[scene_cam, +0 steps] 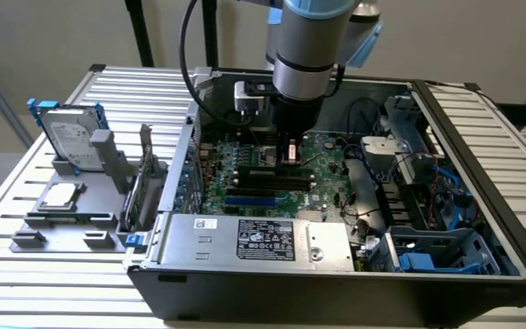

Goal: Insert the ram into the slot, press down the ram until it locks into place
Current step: 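Insert the ram into the slot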

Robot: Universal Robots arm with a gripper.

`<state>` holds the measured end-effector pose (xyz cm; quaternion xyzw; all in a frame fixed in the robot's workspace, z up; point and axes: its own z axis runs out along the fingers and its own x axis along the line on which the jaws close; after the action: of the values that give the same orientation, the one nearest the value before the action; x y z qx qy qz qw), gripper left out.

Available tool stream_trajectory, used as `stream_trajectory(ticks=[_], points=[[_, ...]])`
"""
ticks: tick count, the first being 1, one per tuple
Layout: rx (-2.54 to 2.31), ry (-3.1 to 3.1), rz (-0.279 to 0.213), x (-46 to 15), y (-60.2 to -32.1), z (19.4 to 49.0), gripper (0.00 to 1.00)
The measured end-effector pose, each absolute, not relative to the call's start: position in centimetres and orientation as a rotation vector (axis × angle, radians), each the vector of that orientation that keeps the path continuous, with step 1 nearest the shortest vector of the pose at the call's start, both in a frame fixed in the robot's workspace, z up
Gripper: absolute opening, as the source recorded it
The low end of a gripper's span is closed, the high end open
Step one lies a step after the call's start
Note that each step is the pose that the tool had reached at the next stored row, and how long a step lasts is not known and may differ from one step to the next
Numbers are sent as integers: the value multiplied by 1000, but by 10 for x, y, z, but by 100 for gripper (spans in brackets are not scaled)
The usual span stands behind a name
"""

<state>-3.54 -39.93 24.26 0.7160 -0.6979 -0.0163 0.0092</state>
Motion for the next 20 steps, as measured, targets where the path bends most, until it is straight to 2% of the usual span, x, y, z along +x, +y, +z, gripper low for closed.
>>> stream_trajectory(ticks=[20], points=[[2233, -2193, -19, -38, -398, 235, 13]])
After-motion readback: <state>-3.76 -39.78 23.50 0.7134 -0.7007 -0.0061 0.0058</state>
